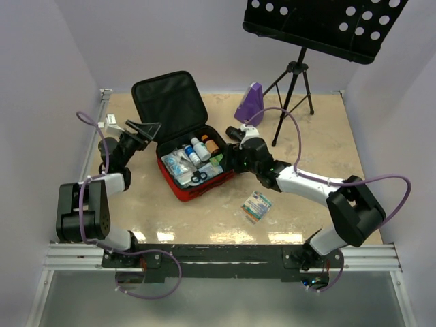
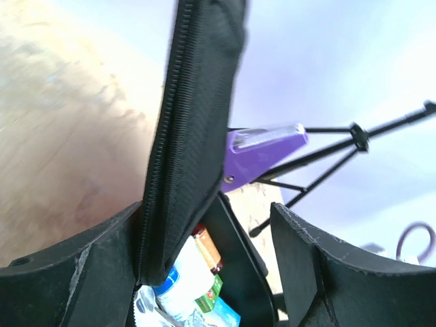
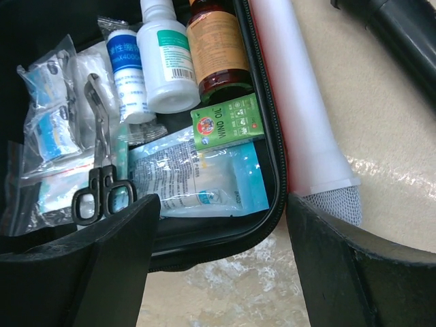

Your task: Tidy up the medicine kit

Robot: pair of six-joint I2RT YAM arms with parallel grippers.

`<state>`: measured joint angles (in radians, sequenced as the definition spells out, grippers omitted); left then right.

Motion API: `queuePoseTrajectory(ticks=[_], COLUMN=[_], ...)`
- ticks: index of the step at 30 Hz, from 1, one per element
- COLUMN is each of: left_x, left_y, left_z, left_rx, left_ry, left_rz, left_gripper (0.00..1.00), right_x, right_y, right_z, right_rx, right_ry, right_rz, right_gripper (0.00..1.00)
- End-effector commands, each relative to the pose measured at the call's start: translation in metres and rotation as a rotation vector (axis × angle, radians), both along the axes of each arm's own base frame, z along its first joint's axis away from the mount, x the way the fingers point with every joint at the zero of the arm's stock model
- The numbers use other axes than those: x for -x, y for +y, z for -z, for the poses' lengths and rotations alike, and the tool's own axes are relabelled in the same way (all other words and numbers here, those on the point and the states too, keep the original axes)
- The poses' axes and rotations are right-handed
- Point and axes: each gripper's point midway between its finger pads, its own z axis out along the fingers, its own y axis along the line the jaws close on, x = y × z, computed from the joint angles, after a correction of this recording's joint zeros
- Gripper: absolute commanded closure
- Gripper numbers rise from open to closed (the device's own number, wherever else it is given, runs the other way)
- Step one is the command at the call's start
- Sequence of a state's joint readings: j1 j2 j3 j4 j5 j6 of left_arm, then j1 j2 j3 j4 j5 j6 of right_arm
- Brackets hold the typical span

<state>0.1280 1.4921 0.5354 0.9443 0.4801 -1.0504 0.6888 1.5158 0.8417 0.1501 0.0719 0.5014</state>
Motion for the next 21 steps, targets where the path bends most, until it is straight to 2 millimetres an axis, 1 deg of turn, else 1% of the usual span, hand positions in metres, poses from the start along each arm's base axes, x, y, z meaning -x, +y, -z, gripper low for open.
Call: queuePoseTrajectory(ticks=[1, 3, 5, 9, 11, 13, 16, 18, 21], left_x=[0.011, 0.015, 0.015, 0.018, 0.019, 0.02, 0.025, 0.028, 0.022], left_y=[-0.023, -0.029, -0.032, -0.039, -0.041, -0.042, -0.041, -0.039, -0.04], left_z=[-0.091, -0.105, -0.113, -0.121, -0.117, -0.109, -0.095, -0.09, -0.083], left_rx=[-0.138, -0.179, -0.216, -0.275, -0.312, -0.346, -0.374, -0.385, -0.397], left_ry=[-0.388, -0.441, -0.467, -0.5, -0.49, -0.461, -0.419, -0.41, -0.382], left_rz=[0.114, 0.134, 0.147, 0.167, 0.161, 0.148, 0.132, 0.107, 0.11], left_gripper=[0.23, 0.21, 0.21, 0.21, 0.21, 0.22, 0.21, 0.2, 0.2], right_x=[0.005, 0.007, 0.007, 0.009, 0.01, 0.013, 0.02, 0.023, 0.027], right_y=[0.006, 0.006, 0.005, 0.006, 0.007, 0.009, 0.014, 0.015, 0.014], right_z=[-0.014, -0.012, -0.011, -0.011, -0.011, -0.009, -0.006, -0.003, 0.005], right_rx=[-0.033, -0.032, -0.029, -0.021, -0.014, -0.01, 0.001, 0.01, 0.022], right_ry=[-0.043, -0.04, -0.036, -0.038, -0.042, -0.041, -0.041, -0.041, -0.027], right_rz=[-0.031, -0.032, -0.032, -0.04, -0.042, -0.051, -0.074, -0.079, -0.081], right_gripper=[0.22, 0.22, 0.22, 0.22, 0.23, 0.26, 0.28, 0.28, 0.28])
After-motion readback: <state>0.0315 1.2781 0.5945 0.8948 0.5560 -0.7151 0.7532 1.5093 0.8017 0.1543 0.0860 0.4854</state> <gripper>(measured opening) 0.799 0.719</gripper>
